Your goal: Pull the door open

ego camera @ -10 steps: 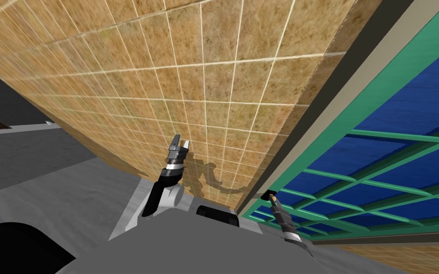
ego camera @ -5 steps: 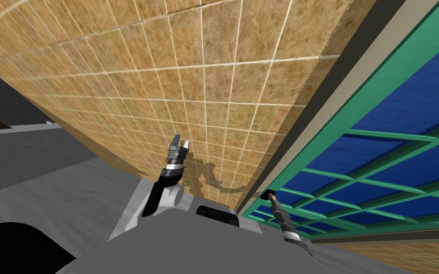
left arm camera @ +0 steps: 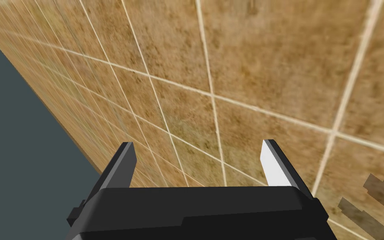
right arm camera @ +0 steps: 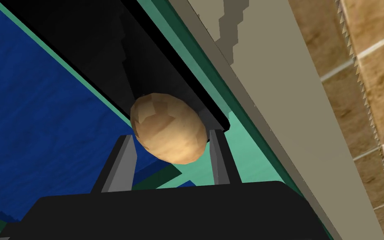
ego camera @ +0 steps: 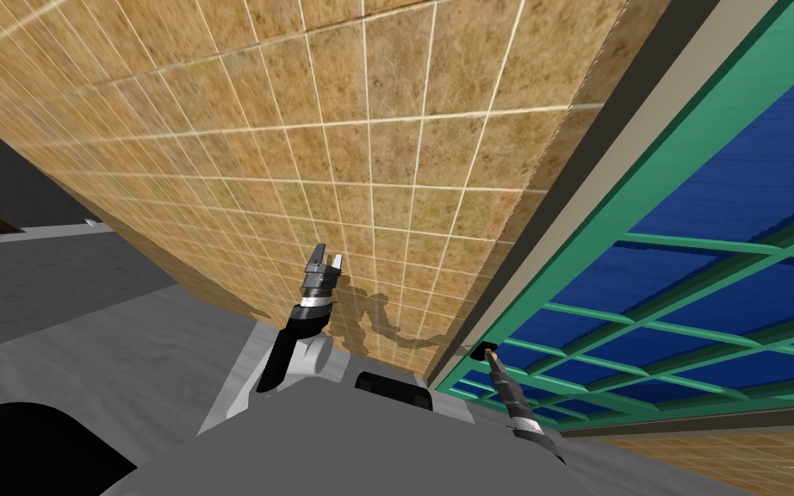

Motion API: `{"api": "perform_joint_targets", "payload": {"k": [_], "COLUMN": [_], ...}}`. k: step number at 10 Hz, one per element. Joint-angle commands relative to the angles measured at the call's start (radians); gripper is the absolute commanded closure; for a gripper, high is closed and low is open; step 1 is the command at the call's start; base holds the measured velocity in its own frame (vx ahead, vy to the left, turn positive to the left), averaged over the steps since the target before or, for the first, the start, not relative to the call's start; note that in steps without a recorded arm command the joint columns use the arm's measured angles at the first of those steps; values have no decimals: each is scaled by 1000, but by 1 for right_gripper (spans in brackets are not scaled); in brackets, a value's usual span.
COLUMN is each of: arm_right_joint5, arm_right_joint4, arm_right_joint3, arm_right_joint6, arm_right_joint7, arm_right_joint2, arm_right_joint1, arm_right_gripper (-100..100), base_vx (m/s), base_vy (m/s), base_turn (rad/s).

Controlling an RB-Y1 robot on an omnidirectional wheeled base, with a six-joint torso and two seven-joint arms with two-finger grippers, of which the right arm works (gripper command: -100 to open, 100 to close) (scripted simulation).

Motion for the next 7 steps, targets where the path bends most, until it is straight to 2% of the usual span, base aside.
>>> {"api": "perform_joint_targets", "payload": {"k": [1,4,5,6,7], "arm_right_joint5": [5,12,12,16,16], "arm_right_joint4": [4,9,9,12,12], "arm_right_joint3": [3,2,2,2,2], "arm_right_joint6": [1,-1,-1,-2,-2], "arm_right_joint7": [-50,-126,-133,-171,-175], "arm_right_joint2": [5,6,6,6,6], "arm_right_joint1": [-1,-7,-7,-11,-11], "arm_right_gripper": [100,100,100,100,100], "base_vx": [-16,-20,-14,-16,-15], "base_vy": [-3,-7,-4,-3,-6], "base_turn": [-8,0,-2,-2,-1]}}
